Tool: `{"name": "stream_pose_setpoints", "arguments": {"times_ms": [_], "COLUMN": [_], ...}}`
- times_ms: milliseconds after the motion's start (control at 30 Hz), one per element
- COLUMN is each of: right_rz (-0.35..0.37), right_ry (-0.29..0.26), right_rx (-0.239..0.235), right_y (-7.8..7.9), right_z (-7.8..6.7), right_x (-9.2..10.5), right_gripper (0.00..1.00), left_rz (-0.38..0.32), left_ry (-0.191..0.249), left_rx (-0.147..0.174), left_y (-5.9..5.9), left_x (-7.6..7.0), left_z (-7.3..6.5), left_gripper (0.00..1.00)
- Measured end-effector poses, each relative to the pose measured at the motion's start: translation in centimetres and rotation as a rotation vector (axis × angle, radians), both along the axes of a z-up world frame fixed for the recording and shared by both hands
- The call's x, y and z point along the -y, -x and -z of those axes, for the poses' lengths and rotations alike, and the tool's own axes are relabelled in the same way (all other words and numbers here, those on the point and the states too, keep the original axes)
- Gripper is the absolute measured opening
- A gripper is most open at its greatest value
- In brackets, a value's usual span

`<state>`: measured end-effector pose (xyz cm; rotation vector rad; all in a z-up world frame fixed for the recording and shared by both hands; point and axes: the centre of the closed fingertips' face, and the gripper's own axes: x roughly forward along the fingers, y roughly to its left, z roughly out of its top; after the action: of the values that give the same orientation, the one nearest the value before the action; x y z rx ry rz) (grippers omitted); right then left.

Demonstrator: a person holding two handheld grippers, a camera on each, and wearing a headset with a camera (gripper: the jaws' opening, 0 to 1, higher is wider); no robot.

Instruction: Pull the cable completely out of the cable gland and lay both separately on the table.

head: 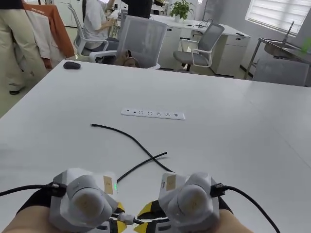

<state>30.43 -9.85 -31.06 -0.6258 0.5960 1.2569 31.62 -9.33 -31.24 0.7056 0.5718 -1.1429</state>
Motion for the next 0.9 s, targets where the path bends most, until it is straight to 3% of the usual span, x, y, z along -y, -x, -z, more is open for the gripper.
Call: {"name": "stream_pose_setpoints", "arguments": {"times_ms": [133,233,433,800,900], "right_rz": [-0.003,-0.032,-0.055,-0.081,-0.08], "right_ry": [-0.007,0.009,-0.001,-0.018,-0.035], "right_rx": [-0.007,0.025,0.046,0.072,0.074], "right_y": [0.1,0.3,0.3,0.3,0.3], "right_z": [0.0,-0.1,-0.4,-0.8,-1.0], "right_x": [-0.1,0.0,0.0,0.0,-0.1], "right_gripper": [0.05,0.03,0.02,0.02,0.02], "left_rz": [0.003,0.017,0.047,0.08,0.082], "left_ry": [0.003,-0.001,-0.001,0.008,0.025], "left_rx": [0.005,0.017,0.044,0.057,0.046], "left_y": [0.0,0.0,0.0,0.1,0.3], "left_x": [0.1,0.1,0.3,0.7,0.9], "left_z": [-0.1,-0.1,-0.3,-0.4,-0.5], "left_gripper": [0.17,0.17,0.18,0.18,0.22]}}
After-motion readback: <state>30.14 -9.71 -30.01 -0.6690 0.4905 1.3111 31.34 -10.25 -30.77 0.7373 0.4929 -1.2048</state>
